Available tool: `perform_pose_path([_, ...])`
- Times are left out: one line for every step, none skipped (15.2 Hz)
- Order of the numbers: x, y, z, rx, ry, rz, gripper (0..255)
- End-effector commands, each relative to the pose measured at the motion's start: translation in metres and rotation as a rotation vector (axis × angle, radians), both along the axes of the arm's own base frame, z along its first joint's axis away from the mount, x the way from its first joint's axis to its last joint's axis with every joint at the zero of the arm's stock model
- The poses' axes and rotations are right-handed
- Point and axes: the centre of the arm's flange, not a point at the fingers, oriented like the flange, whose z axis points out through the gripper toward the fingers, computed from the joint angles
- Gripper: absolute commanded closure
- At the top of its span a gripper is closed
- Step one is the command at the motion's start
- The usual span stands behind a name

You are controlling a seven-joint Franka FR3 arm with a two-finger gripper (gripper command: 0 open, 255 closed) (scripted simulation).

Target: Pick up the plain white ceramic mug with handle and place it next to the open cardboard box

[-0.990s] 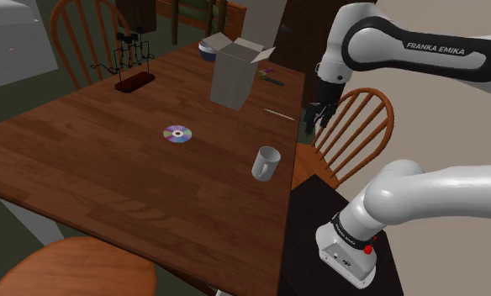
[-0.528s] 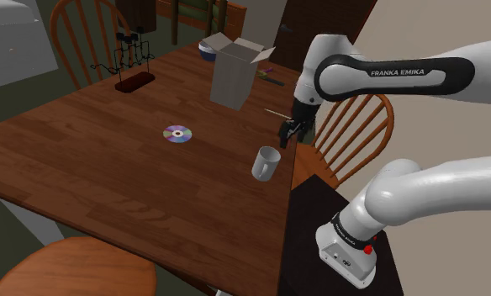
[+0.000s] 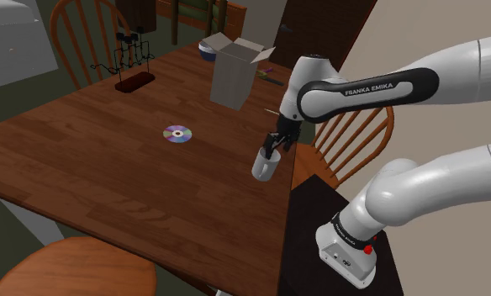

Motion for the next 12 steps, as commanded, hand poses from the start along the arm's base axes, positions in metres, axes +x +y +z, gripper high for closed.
perform_pose_path([-0.001,0.0004,-0.0099,0.0,-0.001,0.0,0])
perform_pose_path([-0.0014,0.0006,-0.0152,0.0,-0.001,0.0,0])
perform_pose_path([-0.0016,0.0007,-0.0182,0.0,-0.001,0.0,0])
perform_pose_path([-0.0016,0.0007,-0.0182,0.0,-0.001,0.0,0])
perform_pose_path([-0.0016,0.0007,-0.0182,0.0,-0.001,0.0,0])
perform_pose_path([-0.0016,0.0007,-0.0182,0.0,-0.001,0.0,0])
perform_pose_path([-0.0016,0.0007,-0.0182,0.0,-0.001,0.0,0])
perform_pose_path([-0.0016,0.0007,-0.0182,0.0,-0.001,0.0,0])
perform_pose_path([-0.0016,0.0007,-0.0182,0.0,-0.001,0.0,0])
perform_pose_path([-0.0016,0.0008,-0.0181,0.0,-0.001,0.0,0])
perform_pose_path([-0.0016,0.0008,-0.0181,0.0,-0.001,0.0,255])
perform_pose_path([-0.0016,0.0008,-0.0181,0.0,-0.001,0.0,255])
